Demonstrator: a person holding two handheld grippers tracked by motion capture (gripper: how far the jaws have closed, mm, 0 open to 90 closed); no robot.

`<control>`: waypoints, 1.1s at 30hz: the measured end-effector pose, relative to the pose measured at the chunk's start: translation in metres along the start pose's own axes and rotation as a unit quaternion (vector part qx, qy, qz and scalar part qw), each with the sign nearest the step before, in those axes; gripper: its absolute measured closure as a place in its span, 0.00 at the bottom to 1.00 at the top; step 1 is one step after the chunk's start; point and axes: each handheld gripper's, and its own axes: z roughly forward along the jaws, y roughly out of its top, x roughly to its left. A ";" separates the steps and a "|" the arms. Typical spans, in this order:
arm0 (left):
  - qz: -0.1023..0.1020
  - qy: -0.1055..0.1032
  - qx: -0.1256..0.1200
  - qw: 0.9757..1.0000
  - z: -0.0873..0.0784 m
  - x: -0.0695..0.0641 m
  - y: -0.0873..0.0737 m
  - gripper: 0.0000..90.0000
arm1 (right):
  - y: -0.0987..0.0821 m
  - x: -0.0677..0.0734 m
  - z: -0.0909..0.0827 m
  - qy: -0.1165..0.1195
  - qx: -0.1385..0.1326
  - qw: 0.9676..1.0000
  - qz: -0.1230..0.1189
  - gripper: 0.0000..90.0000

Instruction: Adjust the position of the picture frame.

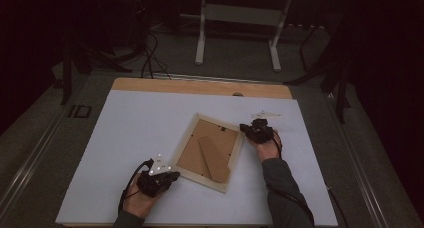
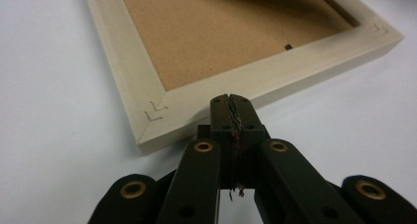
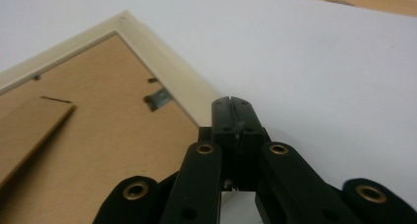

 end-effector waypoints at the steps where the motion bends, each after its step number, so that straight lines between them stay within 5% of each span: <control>1: 0.002 0.001 0.002 1.000 0.001 -0.001 0.000 1.00 | 0.000 -0.002 0.001 -0.002 0.003 1.000 0.001 1.00; 11: 0.033 0.014 0.032 0.999 0.007 -0.006 -0.001 1.00 | 0.006 -0.009 0.015 -0.022 0.016 0.999 0.019 1.00; 33: 0.023 0.013 0.030 0.999 0.010 -0.003 0.000 1.00 | 0.006 -0.018 0.017 -0.046 0.041 0.998 0.028 1.00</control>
